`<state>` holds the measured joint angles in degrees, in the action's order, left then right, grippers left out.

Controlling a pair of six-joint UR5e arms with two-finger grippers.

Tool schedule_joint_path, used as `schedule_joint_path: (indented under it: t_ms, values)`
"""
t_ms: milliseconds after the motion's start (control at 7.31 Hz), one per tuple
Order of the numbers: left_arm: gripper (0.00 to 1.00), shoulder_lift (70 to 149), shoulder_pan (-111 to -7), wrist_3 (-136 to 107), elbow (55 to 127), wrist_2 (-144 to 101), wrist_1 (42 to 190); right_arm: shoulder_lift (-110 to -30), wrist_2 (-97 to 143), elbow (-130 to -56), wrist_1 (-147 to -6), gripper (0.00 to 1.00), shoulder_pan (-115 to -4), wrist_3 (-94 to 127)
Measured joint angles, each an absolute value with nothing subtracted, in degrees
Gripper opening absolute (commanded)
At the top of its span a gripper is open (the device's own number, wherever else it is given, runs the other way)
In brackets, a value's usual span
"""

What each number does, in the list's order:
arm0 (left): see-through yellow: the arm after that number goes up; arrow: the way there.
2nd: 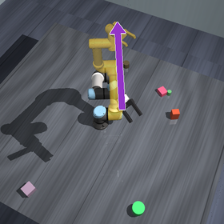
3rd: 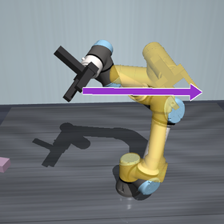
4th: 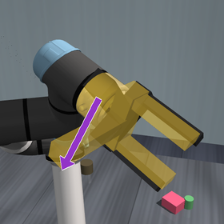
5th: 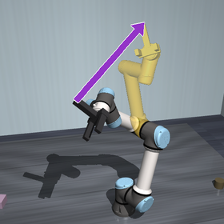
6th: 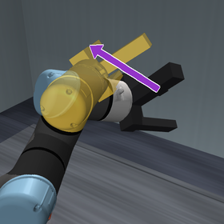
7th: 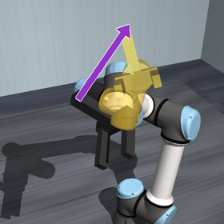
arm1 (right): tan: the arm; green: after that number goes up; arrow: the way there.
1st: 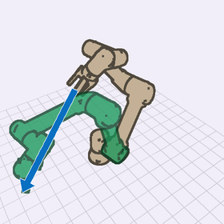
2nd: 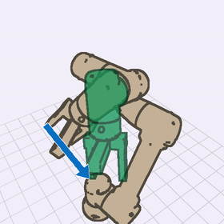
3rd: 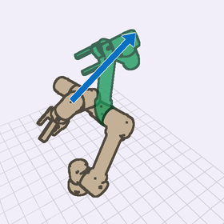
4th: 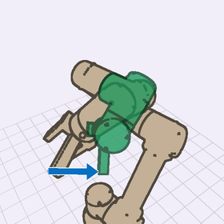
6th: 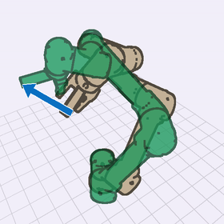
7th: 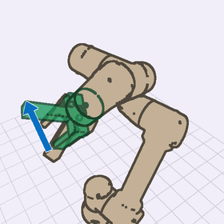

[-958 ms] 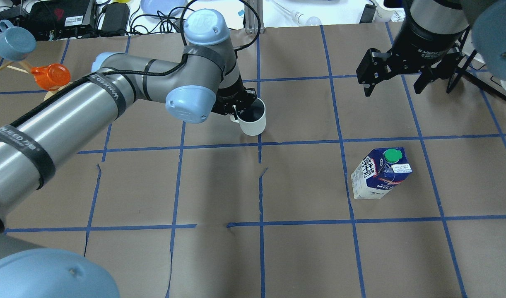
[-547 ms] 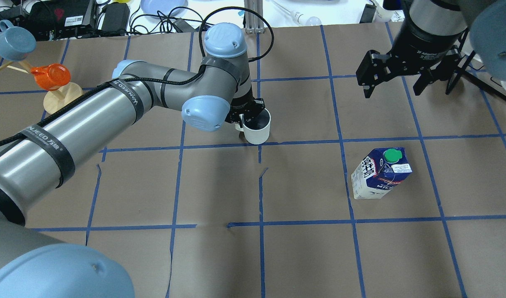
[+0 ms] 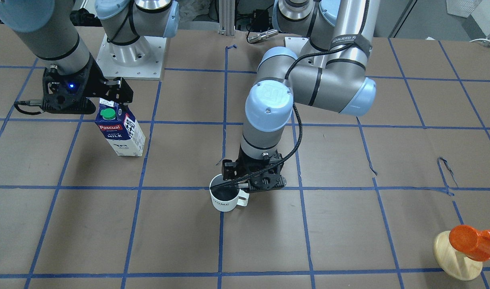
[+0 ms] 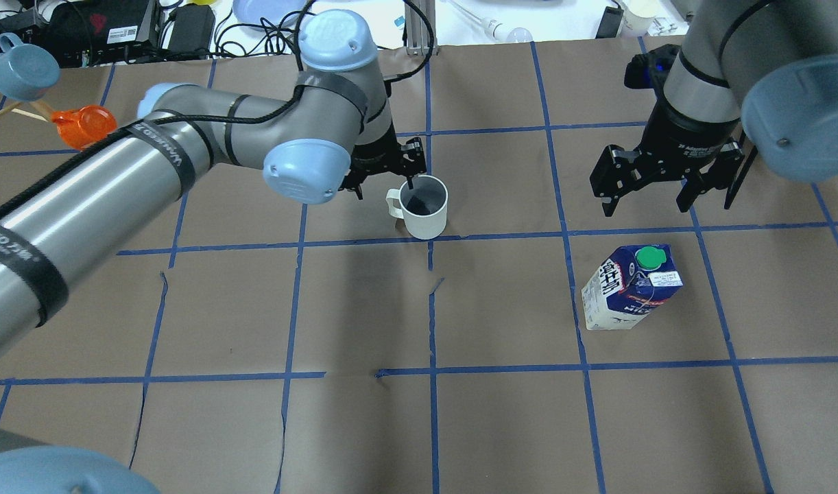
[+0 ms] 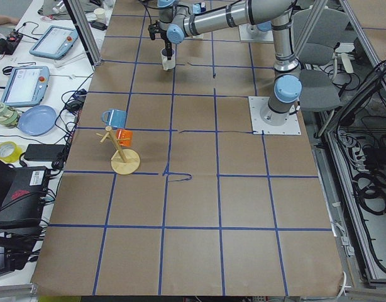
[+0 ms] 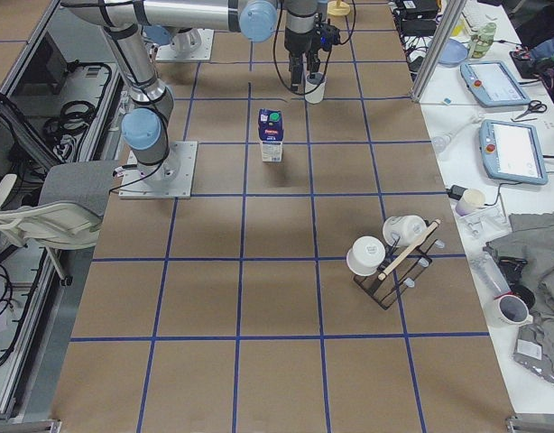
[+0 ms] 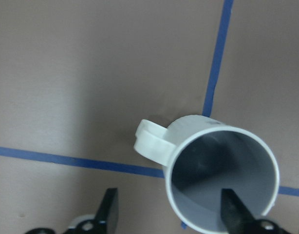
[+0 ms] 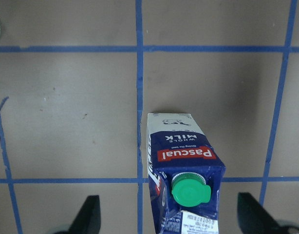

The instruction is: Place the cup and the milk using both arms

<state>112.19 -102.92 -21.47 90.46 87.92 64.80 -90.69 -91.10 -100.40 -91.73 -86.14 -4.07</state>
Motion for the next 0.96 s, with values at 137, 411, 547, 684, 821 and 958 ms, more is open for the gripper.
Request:
schedule_joint_path:
  t_ms: [137, 411, 547, 684, 821, 958]
  values:
    - [1.0, 108.64, -98.67, -14.86, 90.37, 88.17, 68.69, -90.65, -91.34, -103.19, -93.57, 1.0, -85.68, -4.16]
    - [1.0, 100.91, -91.61, -4.24, 90.15, 88.38, 74.88, -90.63, -93.07, -107.79, -97.49, 1.0, -85.12, -4.44]
    - [1.0, 97.42, -89.38, -1.22, 89.52, 88.41, 77.97, -90.62, -93.58, -109.28, -98.68, 0.96, -85.04, -4.49]
    - [1.0, 94.61, -88.36, -0.16, 88.73, 88.44, 80.96, -90.59, -93.78, -110.36, -99.19, 0.9, -84.98, -4.5]
    - [1.0, 92.66, -88.08, 0.09, 88.49, 88.48, 82.6, -90.56, -93.83, -111.34, -99.64, 0.77, -84.91, -4.5]
    - [1.0, 91.44, -87.89, 0.45, 88.78, 89.02, 83.52, -90.54, -93.86, -112.14, -100.19, 0.54, -84.86, -4.56]
